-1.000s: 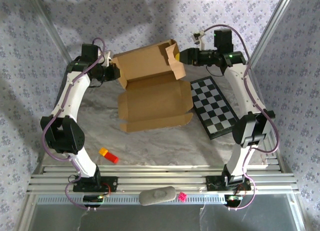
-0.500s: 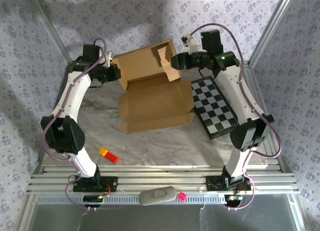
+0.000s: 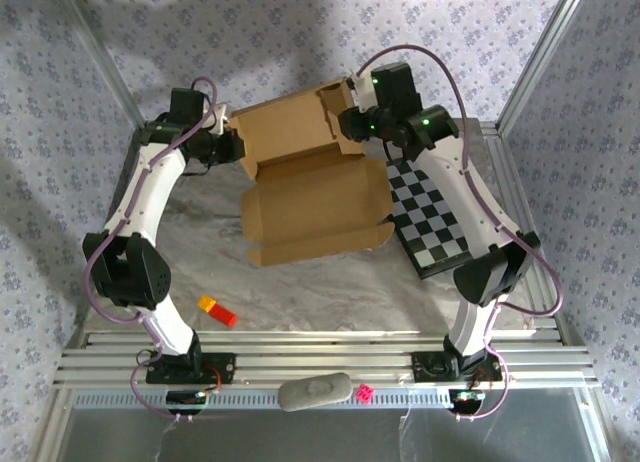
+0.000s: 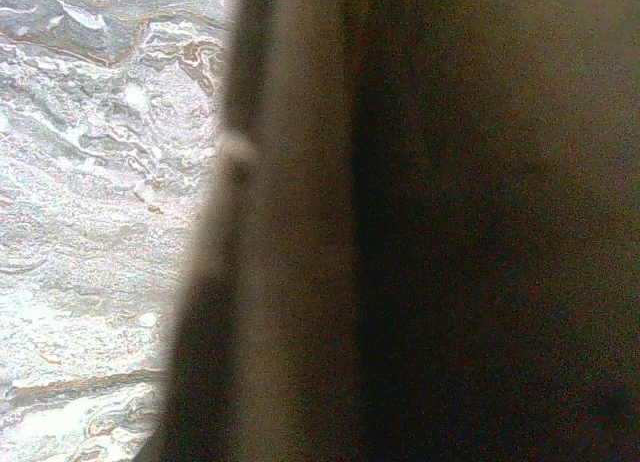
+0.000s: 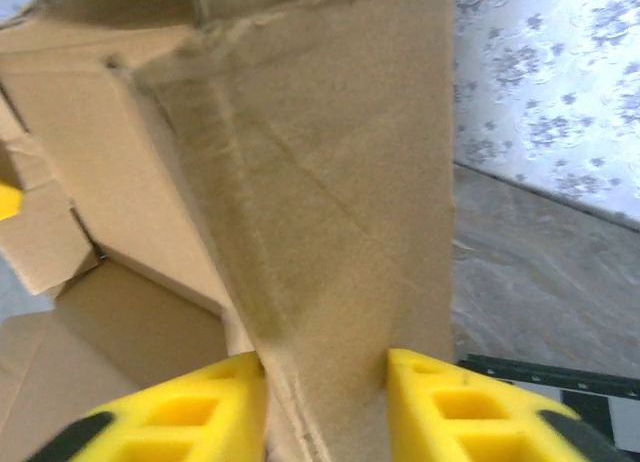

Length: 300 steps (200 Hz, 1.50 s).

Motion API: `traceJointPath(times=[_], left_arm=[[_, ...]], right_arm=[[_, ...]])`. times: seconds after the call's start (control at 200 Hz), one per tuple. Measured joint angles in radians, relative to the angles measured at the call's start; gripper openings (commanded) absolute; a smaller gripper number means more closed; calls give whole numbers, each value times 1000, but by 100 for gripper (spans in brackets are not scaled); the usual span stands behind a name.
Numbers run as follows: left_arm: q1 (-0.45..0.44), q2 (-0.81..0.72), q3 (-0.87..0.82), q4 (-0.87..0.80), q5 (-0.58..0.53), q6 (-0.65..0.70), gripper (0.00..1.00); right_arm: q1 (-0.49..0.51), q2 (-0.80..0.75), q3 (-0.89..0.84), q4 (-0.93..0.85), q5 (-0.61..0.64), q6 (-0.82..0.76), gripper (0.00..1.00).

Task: Fold the paper box

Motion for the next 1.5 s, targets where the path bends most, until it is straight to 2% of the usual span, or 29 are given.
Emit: traceJointPath(times=[0.19,0.595,0.725,0.84,0.89,1.069,1.284,1.499], left_arm=[[-3,-10,0,-4,-25,-11,0],[-19,-23,0,-5,-54,-38,0],[-19,-36,0,-7,-65,-39,0],[-20,-45,0,-8,-66,-38,0],[-19,-49,-1,-8,-72,-39,0],[-19,-64,-11,-15,-80,-46,0],[-22,-90,-19,-26,-85,-61,0],[-32,-97,-19,-30,-107,-96,0]], right_arm=[[50,13,13,-2,227,-9,0],[143,32,13,43,495,-49,2],[148,40,13,63,515,-59,22],[146,68,35,72,507,-60,24],[143,88,59,73,502,-60,22],[122,124,113,72,488,-58,0],[124,129,117,73,505,-55,0],[144,129,90,110,593,-68,0]])
